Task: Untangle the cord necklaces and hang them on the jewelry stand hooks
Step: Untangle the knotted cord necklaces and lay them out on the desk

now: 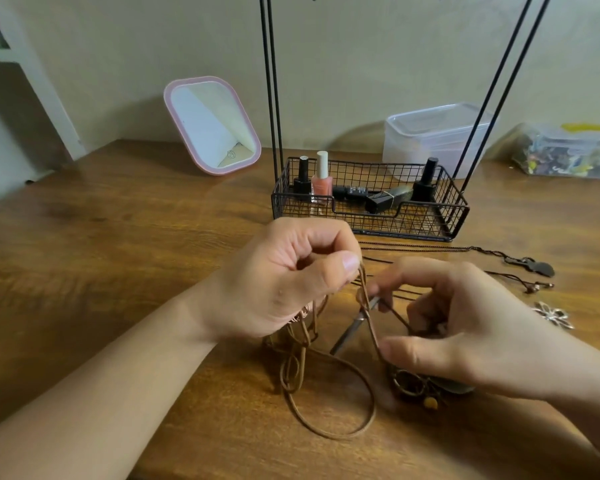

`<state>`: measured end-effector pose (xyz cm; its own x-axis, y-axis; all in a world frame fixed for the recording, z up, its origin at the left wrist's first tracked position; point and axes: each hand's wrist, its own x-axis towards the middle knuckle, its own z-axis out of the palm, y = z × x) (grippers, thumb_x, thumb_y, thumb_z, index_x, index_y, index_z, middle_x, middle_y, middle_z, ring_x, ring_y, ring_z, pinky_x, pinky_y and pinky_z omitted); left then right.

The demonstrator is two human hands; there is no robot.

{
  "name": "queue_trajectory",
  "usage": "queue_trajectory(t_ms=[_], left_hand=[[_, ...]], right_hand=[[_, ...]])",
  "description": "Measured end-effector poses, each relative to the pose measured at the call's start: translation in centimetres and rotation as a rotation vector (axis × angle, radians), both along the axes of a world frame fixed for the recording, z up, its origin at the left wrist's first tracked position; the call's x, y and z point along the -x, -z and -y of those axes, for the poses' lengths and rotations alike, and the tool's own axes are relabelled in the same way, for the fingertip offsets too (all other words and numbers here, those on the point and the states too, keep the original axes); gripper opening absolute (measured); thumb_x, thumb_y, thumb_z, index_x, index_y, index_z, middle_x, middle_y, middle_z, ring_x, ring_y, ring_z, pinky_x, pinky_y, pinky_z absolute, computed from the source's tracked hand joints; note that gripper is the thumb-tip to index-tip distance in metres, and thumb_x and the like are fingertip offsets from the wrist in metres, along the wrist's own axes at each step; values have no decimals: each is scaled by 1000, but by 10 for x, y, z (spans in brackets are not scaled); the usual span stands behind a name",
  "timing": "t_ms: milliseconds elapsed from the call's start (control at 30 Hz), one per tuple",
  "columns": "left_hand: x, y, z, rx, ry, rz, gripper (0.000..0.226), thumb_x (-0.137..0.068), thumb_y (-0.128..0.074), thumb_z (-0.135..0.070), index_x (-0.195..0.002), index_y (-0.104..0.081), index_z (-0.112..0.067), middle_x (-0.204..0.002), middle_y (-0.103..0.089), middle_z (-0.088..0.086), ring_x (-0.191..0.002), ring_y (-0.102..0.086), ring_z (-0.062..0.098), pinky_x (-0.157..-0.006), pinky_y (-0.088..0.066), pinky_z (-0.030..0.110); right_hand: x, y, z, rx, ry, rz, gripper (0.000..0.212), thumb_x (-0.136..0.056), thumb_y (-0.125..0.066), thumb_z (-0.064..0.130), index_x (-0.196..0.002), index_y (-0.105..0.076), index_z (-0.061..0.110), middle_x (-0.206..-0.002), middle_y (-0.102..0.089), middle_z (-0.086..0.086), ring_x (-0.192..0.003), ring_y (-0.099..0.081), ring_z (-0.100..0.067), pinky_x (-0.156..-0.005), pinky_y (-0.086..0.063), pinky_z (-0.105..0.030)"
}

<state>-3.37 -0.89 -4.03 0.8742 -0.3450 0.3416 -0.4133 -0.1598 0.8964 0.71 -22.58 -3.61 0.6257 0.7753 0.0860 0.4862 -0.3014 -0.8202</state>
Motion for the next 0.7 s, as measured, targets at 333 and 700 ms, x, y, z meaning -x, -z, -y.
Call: queue_trajectory(t_ms=[333, 700], left_hand=[[3, 1, 17, -271, -205, 439, 16, -94, -54, -14, -79, -57, -15, -73, -50, -9, -65, -51, 13, -60, -40, 23], [1, -3, 9, -293, -238, 534, 17, -95, -53, -12, -79, -61, -11, -74, -57, -1, -70, -56, 17, -62, -45, 30]], right_hand=[[-4, 5, -7, -59, -112, 25, 54, -66, -81, 45, -116, -65, 30, -118, -55, 8, -78, -54, -10, -59, -48, -27], [-5, 7, -9, 13, -76, 208, 57, -68, -83, 47, -119, -61, 38, -116, -52, 15, -95, -53, -14, -71, -50, -29]])
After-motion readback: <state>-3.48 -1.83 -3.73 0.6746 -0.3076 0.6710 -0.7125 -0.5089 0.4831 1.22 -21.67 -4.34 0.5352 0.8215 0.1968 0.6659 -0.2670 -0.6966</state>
